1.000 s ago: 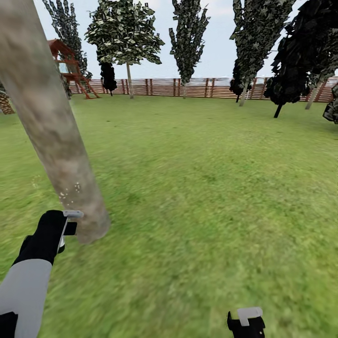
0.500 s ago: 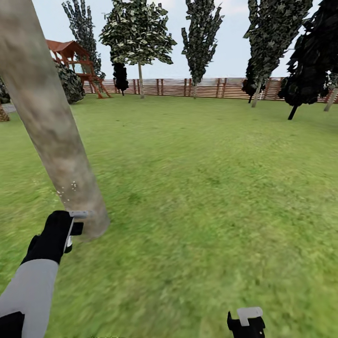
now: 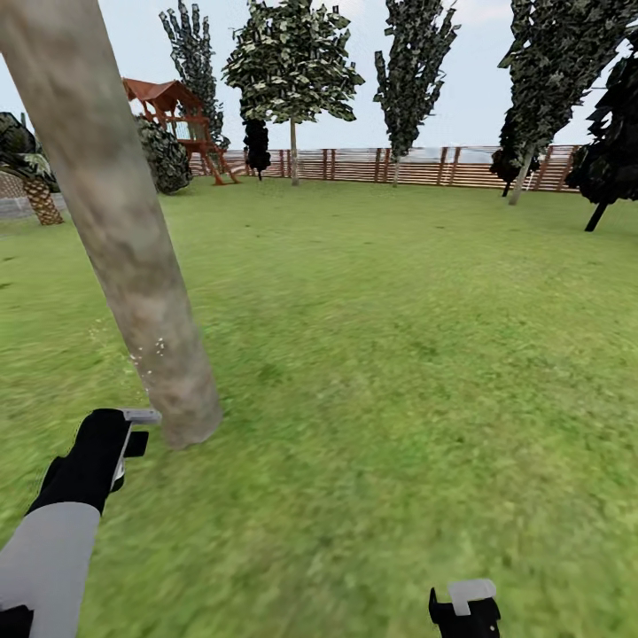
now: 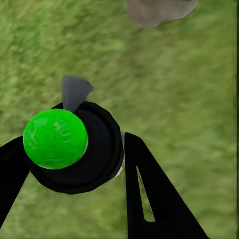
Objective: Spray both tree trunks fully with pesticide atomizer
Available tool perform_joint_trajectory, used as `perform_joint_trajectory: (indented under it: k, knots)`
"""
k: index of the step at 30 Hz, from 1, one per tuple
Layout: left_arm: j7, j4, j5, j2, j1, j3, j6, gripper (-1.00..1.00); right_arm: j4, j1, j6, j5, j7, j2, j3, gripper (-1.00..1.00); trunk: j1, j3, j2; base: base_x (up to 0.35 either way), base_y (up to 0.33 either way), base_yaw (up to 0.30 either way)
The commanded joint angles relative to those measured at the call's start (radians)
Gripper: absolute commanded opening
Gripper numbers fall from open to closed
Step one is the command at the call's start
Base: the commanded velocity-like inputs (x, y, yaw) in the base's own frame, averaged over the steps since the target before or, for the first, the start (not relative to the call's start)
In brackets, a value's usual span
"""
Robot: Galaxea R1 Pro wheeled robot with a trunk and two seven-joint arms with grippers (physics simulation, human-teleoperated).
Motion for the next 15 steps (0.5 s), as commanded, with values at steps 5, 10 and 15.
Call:
perform_joint_trajectory:
  k: [5, 10, 15]
  knots:
    - [-0.004, -0.001, -0.015, 0.001, -0.001, 0.004, 0.002, -1.0, 0.001, -0.001, -0.003, 0.012, -0.003, 0.001, -0.008, 1.0, 0.0, -0.001, 0.0, 0.196, -0.206, 0.001]
    - [-0.004, -0.001, -0.016, 0.004, -0.001, 0.007, 0.002, -1.0, 0.001, -0.001, -0.003, 0.012, -0.003, 0.001, -0.008, 1.0, 0.0, -0.001, 0.0, 0.197, -0.207, 0.0]
    - [-0.004, 0.0, -0.015, 0.019, 0.015, 0.011, 0.002, -1.0, 0.001, -0.001, -0.003, 0.012, -0.003, 0.001, -0.008, 1.0, 0.0, -0.001, 0.0, 0.196, -0.209, 0.0]
